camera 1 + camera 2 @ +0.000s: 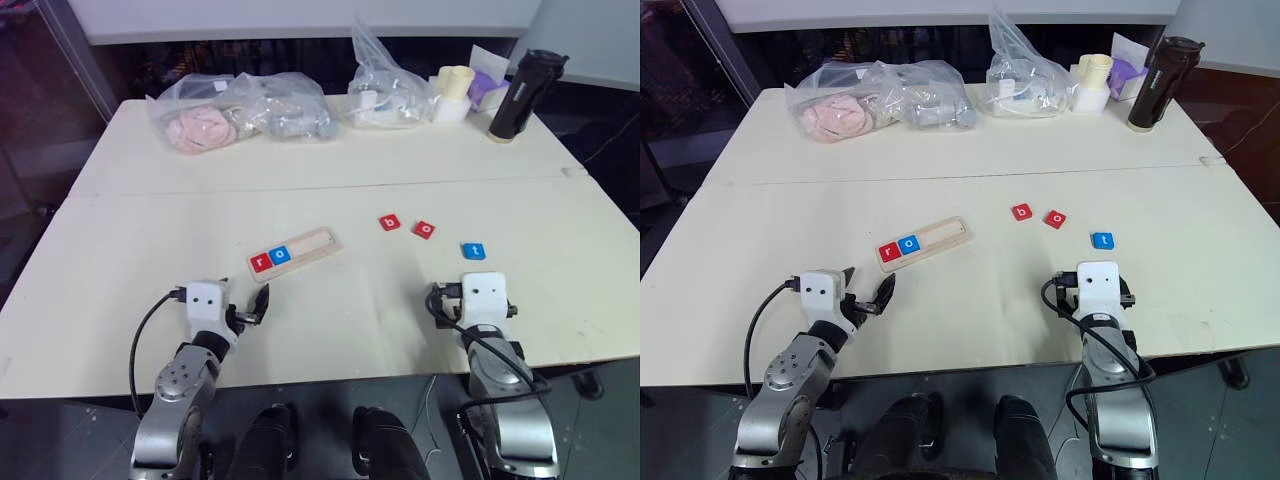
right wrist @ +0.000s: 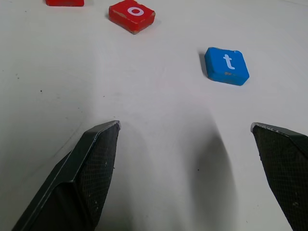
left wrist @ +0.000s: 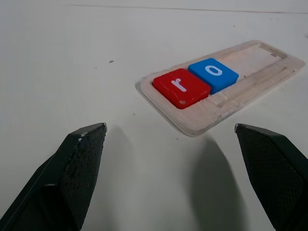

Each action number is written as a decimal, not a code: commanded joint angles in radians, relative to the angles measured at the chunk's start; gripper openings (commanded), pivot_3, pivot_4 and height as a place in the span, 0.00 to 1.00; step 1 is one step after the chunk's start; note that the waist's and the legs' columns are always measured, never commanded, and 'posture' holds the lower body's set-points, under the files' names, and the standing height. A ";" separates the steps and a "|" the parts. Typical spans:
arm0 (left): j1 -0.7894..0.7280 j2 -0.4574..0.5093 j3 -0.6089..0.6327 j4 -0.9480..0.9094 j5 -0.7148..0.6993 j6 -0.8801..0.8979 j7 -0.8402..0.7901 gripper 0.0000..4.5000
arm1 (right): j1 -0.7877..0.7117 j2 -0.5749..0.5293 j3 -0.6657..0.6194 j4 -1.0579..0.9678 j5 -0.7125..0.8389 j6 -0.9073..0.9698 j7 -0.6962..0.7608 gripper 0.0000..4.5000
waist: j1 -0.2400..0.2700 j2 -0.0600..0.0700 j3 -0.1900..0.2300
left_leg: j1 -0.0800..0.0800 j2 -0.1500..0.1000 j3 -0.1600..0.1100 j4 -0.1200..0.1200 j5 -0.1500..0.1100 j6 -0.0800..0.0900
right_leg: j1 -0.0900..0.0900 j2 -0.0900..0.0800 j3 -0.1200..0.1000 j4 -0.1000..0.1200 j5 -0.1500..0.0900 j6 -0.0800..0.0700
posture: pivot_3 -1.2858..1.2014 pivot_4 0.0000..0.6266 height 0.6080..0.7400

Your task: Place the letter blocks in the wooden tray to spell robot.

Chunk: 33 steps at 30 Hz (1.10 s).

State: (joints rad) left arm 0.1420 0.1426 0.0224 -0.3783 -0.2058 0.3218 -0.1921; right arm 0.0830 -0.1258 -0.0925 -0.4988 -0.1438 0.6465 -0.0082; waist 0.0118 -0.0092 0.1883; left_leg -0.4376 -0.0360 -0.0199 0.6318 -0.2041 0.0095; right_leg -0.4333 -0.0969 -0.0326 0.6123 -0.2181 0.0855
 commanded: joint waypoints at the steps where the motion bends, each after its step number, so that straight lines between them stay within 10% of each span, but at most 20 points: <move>1: -0.011 -0.010 0.010 -0.029 -0.007 -0.050 -0.002 1.00 | -0.009 -0.005 -0.003 -0.009 0.002 -0.023 0.002 0.98 | 0.000 0.000 0.000 | 0.000 0.000 0.000 0.000 0.000 0.000 | 0.000 0.000 0.000 0.000 0.000 0.000 | 0.52 0.24 0.98; 27: -0.095 -0.008 -0.030 -0.182 -0.008 0.132 0.041 1.00 | -0.035 -0.019 0.010 0.028 0.001 -0.060 0.016 0.98 | 0.002 0.000 0.000 | 0.001 0.000 0.000 0.001 0.001 0.002 | 0.002 0.002 0.000 0.001 0.000 0.000 | 0.52 0.24 0.98; 33: -0.198 0.129 0.035 -0.181 -0.125 0.205 -0.129 1.00 | -0.062 -0.025 -0.006 0.058 0.005 -0.087 0.015 0.98 | 0.000 0.000 0.000 | 0.003 -0.001 0.000 0.001 0.001 0.002 | 0.003 0.003 0.000 0.002 0.000 0.000 | 0.52 0.24 0.98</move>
State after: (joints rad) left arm -0.0215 0.2250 0.0132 -0.5326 -0.2739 0.5179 -0.2425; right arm 0.0399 -0.1378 -0.0845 -0.4301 -0.1425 0.5907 0.0072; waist 0.0120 -0.0092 0.1882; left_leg -0.4344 -0.0364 -0.0200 0.6329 -0.2028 0.0115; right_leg -0.4304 -0.0938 -0.0327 0.6142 -0.2180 0.0855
